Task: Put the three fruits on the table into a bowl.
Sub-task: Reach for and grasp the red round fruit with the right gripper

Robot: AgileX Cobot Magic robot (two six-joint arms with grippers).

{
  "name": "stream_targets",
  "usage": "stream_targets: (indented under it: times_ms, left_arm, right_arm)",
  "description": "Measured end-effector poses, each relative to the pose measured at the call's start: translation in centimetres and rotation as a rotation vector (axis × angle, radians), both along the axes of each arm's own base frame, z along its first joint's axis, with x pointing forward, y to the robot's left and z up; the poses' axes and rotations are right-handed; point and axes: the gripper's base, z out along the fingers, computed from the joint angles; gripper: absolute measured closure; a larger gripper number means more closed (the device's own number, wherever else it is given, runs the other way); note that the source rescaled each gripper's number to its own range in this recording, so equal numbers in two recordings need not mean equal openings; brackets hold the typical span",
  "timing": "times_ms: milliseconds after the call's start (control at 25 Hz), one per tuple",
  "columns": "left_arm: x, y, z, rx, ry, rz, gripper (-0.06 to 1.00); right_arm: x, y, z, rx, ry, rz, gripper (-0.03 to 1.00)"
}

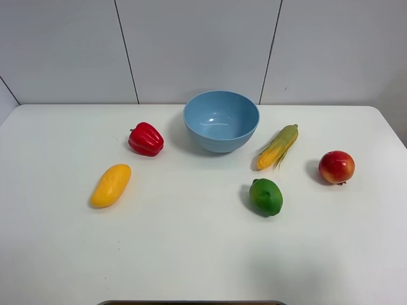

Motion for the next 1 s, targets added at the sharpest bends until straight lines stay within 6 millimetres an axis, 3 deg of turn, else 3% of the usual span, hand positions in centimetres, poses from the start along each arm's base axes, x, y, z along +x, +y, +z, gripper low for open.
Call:
stream_targets:
  times_ms: [600, 760, 1000]
  left_arm:
    - [0.0, 0.0, 0.0, 0.000, 0.000, 0.000, -0.06]
    - [0.0, 0.0, 0.0, 0.000, 0.000, 0.000, -0.06]
    - [0.0, 0.0, 0.0, 0.000, 0.000, 0.000, -0.06]
  right_arm:
    - [0.2, 0.0, 0.0, 0.000, 0.010, 0.000, -0.03]
    - [1.8, 0.0, 0.8, 0.003, 0.104, 0.000, -0.03]
    - [5.9, -0.4, 4.7, -0.023, 0.224, -0.018, -0.03]
